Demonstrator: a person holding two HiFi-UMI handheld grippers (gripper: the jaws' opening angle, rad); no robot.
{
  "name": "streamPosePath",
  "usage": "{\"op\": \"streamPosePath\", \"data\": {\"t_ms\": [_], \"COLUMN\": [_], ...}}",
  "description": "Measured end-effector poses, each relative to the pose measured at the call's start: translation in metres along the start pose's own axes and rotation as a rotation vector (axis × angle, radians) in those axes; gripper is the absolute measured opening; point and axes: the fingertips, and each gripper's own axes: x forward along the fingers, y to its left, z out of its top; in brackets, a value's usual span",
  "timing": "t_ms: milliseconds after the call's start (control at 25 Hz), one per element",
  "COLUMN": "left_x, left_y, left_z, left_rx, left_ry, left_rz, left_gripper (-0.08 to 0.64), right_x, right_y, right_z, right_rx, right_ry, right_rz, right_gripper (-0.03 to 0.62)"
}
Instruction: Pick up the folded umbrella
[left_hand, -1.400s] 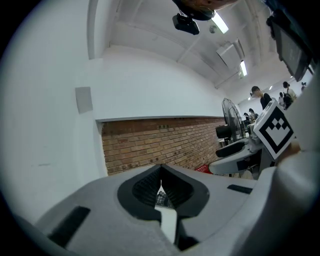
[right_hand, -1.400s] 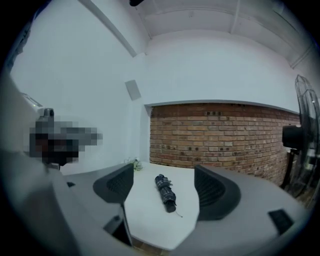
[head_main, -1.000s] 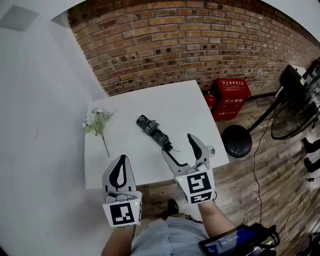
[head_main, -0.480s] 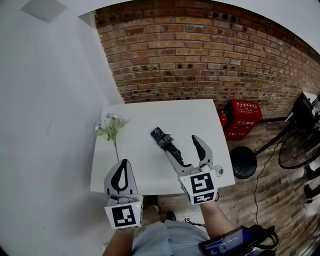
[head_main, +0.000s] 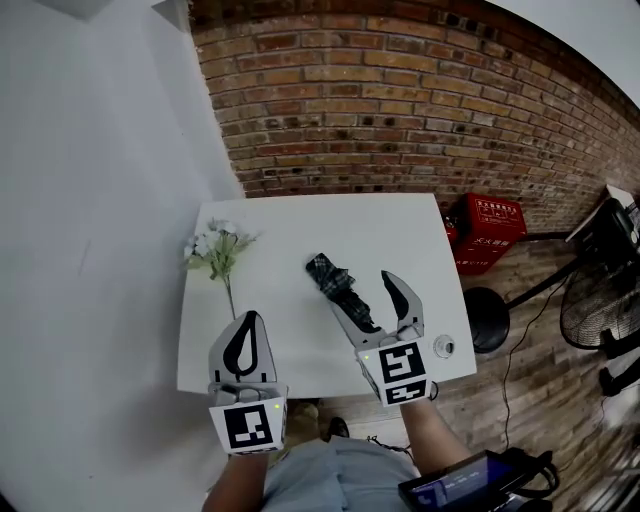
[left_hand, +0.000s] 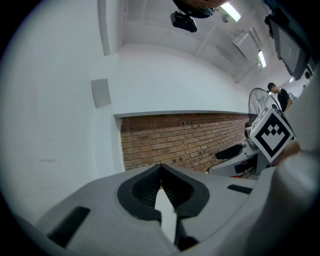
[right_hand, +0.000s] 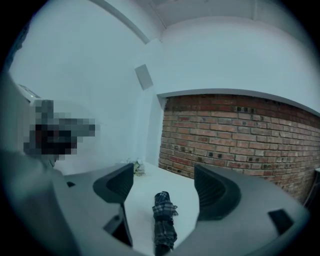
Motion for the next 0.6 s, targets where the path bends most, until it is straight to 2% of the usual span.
{"op": "streamPosePath", "data": {"t_ms": [160, 600], "left_x": [0.018, 0.056], "left_y": [0.006, 0.013], "left_z": [-0.010, -0.047], "left_rx": [-0.016, -0.041], "left_ry": [0.000, 0.087], "left_rz": [-0.024, -0.064], "left_gripper": [0.008, 0.008], "right_x": [0.018, 0.061], "right_y": [0.003, -0.001], "right_z": [-0.019, -0.066], "right_rx": [-0.007, 0.022], "right_ry": [0.053, 0.182], "right_rz": [0.001, 0.029], "right_gripper": [0.382, 0.383]}}
